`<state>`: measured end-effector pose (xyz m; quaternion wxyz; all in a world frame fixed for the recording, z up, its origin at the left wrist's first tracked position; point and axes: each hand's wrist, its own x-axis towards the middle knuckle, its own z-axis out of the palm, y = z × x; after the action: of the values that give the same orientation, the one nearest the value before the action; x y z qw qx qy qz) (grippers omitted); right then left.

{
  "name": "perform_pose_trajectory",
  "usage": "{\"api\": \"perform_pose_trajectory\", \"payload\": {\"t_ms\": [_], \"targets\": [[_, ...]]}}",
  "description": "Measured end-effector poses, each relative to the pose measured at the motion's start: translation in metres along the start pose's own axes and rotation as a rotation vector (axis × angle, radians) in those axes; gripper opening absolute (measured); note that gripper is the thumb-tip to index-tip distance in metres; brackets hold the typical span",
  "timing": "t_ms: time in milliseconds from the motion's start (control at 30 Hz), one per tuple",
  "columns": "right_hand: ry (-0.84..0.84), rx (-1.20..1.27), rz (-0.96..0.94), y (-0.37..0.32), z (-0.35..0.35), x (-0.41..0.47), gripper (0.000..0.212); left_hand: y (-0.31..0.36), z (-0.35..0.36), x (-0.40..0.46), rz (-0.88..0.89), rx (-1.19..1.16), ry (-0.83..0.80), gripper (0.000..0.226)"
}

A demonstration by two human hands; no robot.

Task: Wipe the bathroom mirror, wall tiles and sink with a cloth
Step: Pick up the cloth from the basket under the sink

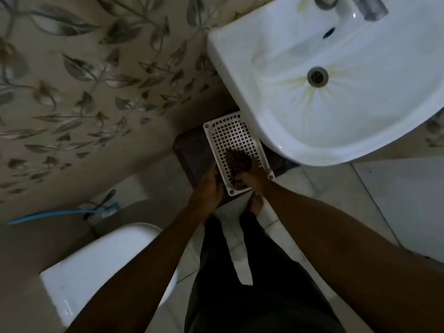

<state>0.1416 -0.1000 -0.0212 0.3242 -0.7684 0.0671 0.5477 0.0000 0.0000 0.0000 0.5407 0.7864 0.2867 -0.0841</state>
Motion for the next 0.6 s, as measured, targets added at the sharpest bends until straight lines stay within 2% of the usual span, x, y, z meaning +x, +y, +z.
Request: {"api": "perform_pose_trajectory", "payload": {"t_ms": [67, 133, 200, 267, 333, 400, 433, 500, 600], "targets": [[-0.011, 0.201, 0.071, -0.014, 0.004, -0.002, 0.07, 0.008, -0.004, 0.004, -0.099, -0.055, -0.014, 0.071], [0.061, 0.317, 0.13, -0.017, 0.008, 0.009, 0.079, 0.014, -0.006, 0.013, -0.137, -0.056, 0.006, 0.07], [0.166, 0.275, 0.164, -0.014, 0.008, 0.015, 0.076, 0.013, -0.006, 0.019, -0.142, -0.057, 0.015, 0.07], [0.182, 0.117, 0.139, -0.004, 0.003, 0.029, 0.055, 0.002, -0.001, 0.029, -0.175, -0.077, -0.029, 0.076], [0.205, 0.065, 0.143, -0.007, 0.0, 0.03, 0.053, -0.009, 0.0, 0.041, -0.207, -0.117, -0.063, 0.081], [0.285, 0.084, 0.121, -0.012, -0.004, 0.028, 0.057, -0.017, 0.002, 0.053, -0.192, -0.081, -0.052, 0.078], [0.313, 0.105, 0.084, -0.016, -0.006, 0.024, 0.05, -0.022, 0.004, 0.059, -0.183, -0.069, -0.043, 0.076], [0.297, 0.185, 0.044, -0.021, -0.007, 0.015, 0.021, -0.039, 0.012, 0.075, -0.189, -0.036, -0.03, 0.074], [0.237, 0.297, -0.048, -0.026, -0.007, -0.006, 0.021, -0.026, 0.006, 0.083, -0.194, -0.014, -0.013, 0.071]]}}
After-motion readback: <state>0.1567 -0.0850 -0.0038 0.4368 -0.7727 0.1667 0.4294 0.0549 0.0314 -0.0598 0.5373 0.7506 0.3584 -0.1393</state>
